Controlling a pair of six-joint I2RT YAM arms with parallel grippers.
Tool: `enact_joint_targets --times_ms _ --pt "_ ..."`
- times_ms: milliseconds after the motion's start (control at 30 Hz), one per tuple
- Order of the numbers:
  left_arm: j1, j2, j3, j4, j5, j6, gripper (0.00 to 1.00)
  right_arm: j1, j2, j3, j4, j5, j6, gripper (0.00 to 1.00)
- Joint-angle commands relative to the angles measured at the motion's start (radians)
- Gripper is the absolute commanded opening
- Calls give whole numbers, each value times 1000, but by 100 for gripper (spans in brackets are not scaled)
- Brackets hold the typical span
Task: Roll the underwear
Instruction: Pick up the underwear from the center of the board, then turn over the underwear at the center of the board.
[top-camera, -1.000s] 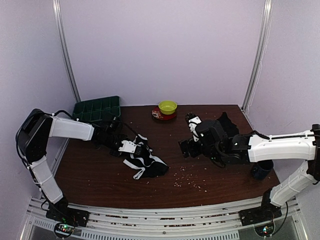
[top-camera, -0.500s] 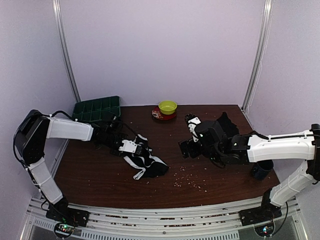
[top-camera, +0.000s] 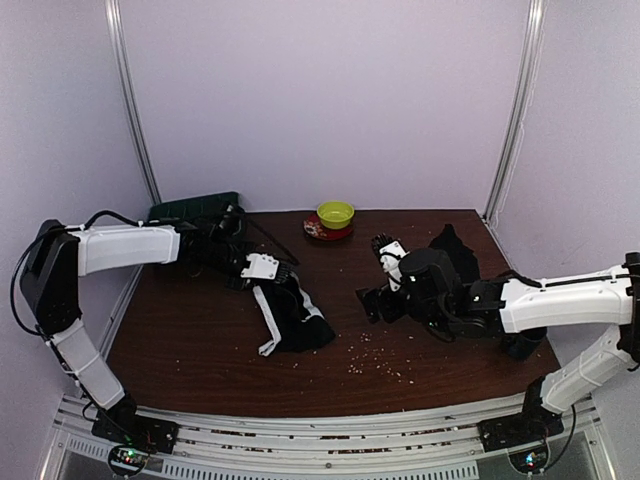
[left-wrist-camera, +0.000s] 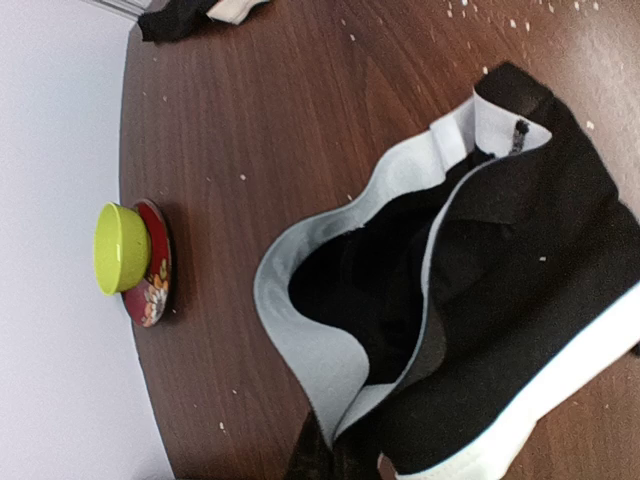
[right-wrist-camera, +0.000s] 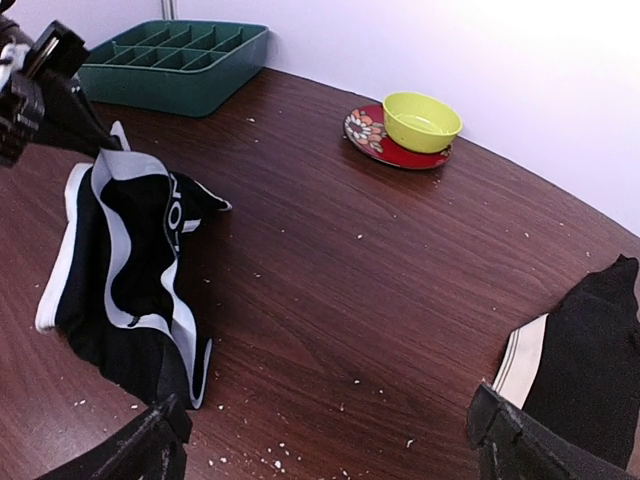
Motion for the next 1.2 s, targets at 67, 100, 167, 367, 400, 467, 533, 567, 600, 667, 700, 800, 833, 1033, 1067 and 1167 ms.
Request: enact_joint_targets --times_ms 67,100,167,367,400,467,533,567,600,667,700,800,833,1033,1067,1167 --pt "-44 -69 72 -112 126 -101 0 -2 -102 -160 341 -172 -108 100" --pt "-47 -73 72 -112 136 -111 0 -3 -104 -189 406 -213 -127 100" --pt "-54 -83 71 -112 155 -131 0 -3 -93 -241 541 -283 -151 100" --pt "-78 -97 91 -128 191 -197 0 0 45 -244 757 -435 -210 100" --pt "-81 -97 95 -127 194 -211 0 1 71 -219 757 -450 -215 100" --pt "-87 -98 96 -127 199 -236 0 8 112 -193 770 -489 -221 100" --pt "-89 -95 98 -126 206 -262 0 20 144 -184 809 -511 -229 100" --pt "-89 -90 99 -126 209 -276 0 27 161 -180 829 -514 -231 100" --pt "-90 -87 101 -126 210 -293 0 34 177 -174 844 -510 -233 100" --pt "-92 -80 102 -126 214 -312 0 42 217 -147 851 -508 -229 100" --pt "-92 -78 100 -122 214 -323 0 46 239 -131 851 -504 -221 100" --pt "-95 -73 93 -101 208 -345 0 63 298 -90 854 -495 -221 100" --pt "-96 -70 91 -97 202 -350 0 75 317 -81 863 -486 -224 100" --pt "-98 -47 97 -92 193 -370 0 129 393 -6 847 -304 -252 100" --pt "-99 -44 98 -92 194 -374 0 139 411 8 841 -263 -260 100" --pt "-101 -43 98 -92 197 -377 0 159 454 45 831 -157 -281 100"
